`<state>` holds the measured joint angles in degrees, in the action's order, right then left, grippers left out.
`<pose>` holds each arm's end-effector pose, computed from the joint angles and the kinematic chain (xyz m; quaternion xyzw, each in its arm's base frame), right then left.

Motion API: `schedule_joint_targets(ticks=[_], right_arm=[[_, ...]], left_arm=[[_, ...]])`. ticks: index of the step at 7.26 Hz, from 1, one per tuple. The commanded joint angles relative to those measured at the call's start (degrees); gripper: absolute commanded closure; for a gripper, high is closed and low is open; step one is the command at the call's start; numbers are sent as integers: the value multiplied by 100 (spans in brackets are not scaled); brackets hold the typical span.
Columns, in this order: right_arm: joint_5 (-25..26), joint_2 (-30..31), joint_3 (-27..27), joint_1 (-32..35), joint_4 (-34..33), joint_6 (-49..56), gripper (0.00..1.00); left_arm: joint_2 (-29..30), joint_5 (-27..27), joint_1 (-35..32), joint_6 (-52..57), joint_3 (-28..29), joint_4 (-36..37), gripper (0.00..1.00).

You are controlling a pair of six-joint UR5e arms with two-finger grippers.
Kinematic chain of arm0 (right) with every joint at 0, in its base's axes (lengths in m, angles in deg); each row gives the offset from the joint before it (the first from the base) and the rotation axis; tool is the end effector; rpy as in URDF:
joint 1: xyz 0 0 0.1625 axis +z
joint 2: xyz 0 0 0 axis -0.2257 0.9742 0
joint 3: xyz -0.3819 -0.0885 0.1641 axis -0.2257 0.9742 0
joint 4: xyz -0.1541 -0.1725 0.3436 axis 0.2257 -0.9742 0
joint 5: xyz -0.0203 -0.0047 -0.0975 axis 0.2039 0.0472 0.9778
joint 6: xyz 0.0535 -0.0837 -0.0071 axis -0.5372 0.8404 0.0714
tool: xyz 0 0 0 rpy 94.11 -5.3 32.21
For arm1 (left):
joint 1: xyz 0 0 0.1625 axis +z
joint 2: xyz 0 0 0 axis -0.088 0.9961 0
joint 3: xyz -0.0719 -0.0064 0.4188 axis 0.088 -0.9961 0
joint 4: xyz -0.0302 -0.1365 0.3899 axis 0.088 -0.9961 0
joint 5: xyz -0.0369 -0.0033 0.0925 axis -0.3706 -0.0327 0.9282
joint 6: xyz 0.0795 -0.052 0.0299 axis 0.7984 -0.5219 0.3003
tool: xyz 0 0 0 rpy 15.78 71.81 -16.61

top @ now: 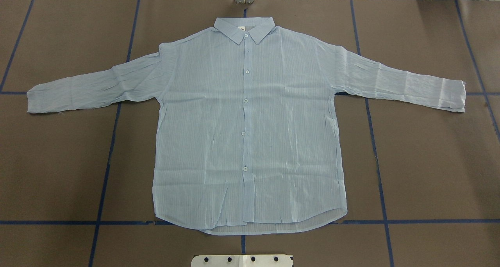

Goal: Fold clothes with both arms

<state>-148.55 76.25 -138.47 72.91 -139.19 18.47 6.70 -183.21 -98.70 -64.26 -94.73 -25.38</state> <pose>0.0409 -0.4308 0.6513 0.0012 -0.3306 -0.0507 0.9424 -0.1009 -0.4783 0.5995 0.1820 0.3057 0.1564 0.9214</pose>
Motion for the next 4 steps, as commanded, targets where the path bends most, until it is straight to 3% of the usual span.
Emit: schedule_joint_targets(ticks=[1,4], right_arm=[[-8,-52,-10,-8,9,-2,0],[-16,-202,-579,-139,52,-46,0]], left_arm=[[-9,0,5,-4,-26,-302,0],[78,27,39,-57,-79,-593,0]])
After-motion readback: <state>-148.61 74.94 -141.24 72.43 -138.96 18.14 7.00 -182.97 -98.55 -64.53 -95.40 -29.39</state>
